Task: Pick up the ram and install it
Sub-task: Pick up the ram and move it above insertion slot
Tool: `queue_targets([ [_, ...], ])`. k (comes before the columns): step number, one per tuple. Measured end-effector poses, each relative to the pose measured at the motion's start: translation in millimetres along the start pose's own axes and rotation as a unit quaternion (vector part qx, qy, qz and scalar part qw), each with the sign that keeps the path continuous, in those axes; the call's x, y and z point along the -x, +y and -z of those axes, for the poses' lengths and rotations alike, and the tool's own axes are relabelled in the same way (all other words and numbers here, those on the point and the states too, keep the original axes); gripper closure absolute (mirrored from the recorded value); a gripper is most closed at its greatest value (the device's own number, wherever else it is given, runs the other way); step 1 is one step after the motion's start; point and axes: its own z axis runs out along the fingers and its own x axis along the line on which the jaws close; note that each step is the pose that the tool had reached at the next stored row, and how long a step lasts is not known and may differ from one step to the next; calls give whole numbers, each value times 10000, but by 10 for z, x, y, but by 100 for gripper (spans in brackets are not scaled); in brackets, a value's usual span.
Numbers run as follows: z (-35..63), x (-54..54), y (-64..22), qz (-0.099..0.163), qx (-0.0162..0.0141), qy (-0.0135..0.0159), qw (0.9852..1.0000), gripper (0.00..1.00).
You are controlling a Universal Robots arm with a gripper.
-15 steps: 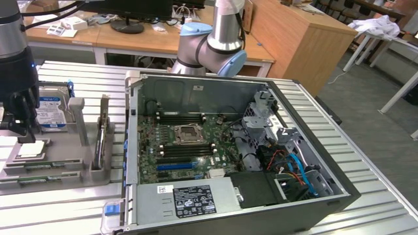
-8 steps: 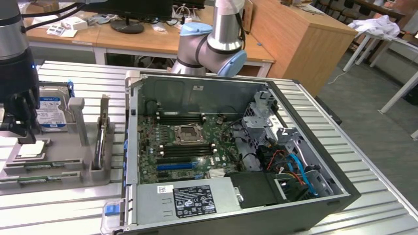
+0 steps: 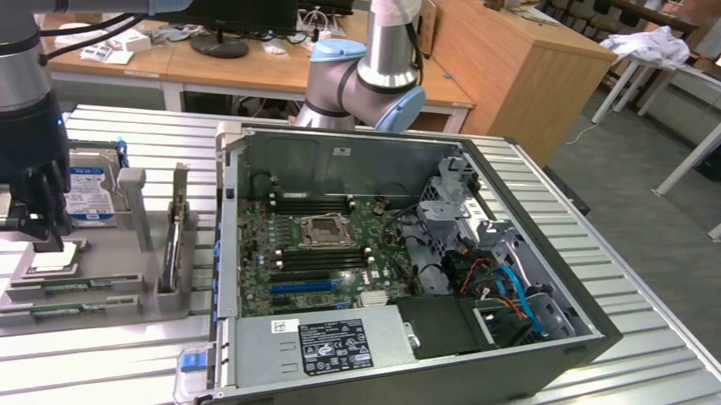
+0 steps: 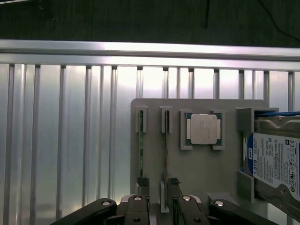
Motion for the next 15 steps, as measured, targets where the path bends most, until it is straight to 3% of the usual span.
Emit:
queue_targets([
  [15,-162,-1,-6,0,-1,0,10000,71],
])
